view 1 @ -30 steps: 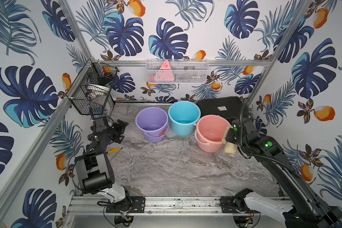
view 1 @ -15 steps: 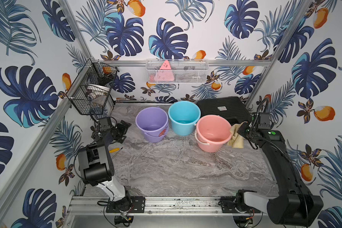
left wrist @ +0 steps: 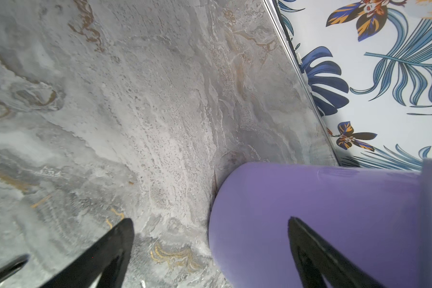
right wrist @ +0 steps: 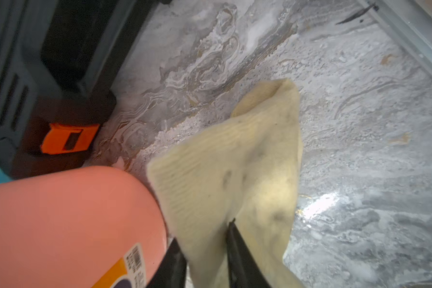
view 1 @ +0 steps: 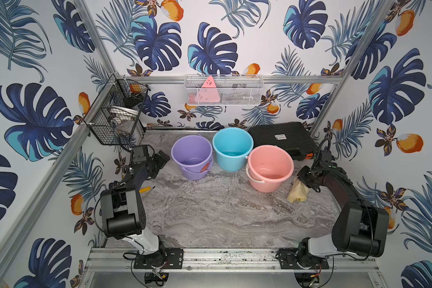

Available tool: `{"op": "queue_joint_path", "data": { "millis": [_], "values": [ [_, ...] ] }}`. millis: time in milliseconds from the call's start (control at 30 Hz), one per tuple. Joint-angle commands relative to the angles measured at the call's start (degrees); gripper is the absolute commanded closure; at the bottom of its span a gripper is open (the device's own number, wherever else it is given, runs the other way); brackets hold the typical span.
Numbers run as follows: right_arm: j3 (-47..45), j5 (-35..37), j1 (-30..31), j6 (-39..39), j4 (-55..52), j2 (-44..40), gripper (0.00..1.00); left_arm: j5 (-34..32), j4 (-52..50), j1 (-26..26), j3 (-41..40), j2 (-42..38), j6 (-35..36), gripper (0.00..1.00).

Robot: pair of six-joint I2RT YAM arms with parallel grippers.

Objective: Wipe the inside of the bucket with a cloth
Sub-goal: Place the cleaning item at the center of the board, then reset both arms

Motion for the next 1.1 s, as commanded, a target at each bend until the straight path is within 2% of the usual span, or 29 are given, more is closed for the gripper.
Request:
{"op": "queue_joint_path", "data": {
  "millis": [0,33,67,100,133,200,233,267,500,733,900,967,1067],
  "values": [
    [0.13,-1.77,-0.11,-0.92,2.54,1.73,0.60,-5.51,-1.55,-0.53,1.23,-0.26,4.31,0.01],
    [0.32,-1.87,-0.05,-1.01,2.54,2.30,0.57,-5.88,-2.41,-0.81,1.83,-0.12,4.95,0.01],
    [0.36,-1.89,-0.20,-1.12,2.74,2.76,0.48,-6.55,-3.33,-1.13,2.37,-0.05,5.33,0.01],
    [0.36,-2.04,-0.21,-1.16,2.94,3.05,0.46,-7.06,-3.83,-1.34,2.70,-0.13,5.74,0.01],
    [0.45,-2.21,-0.21,-1.27,3.15,3.49,0.34,-8.14,-4.52,-1.76,3.00,-0.46,6.39,0.01],
    [0.69,-2.08,-0.19,-1.25,3.06,4.34,0.29,-11.33,-5.45,-2.52,3.24,-1.29,7.91,0.01],
    [0.63,-2.01,-0.19,-1.25,3.22,4.74,0.05,-12.60,-5.59,-2.92,3.31,-1.58,8.63,0.01],
    [0.51,-1.97,-0.26,-1.19,3.48,4.85,0.00,-13.54,-6.03,-3.22,3.32,-1.66,9.37,0.01],
    [0.71,0.13,-0.27,-1.04,1.60,2.31,0.00,-21.71,-4.32,-7.44,1.76,-3.21,16.41,0.01],
    [0.37,-1.61,-0.28,-0.28,0.88,-3.42,0.00,-24.09,-0.67,-8.74,-1.86,-5.88,19.49,0.01],
    [1.01,3.21,-0.25,0.43,3.33,-5.89,0.00,-26.95,4.59,-9.62,-6.49,-7.57,21.30,0.01],
    [1.28,4.06,-0.26,-1.79,5.24,-5.75,0.00,-27.72,9.02,-9.94,-9.61,-8.35,22.02,0.01],
    [1.33,1.67,-0.27,-5.51,7.56,-4.53,0.00,-29.03,13.55,-10.28,-12.88,-9.70,22.29,0.01]
  ]
}}
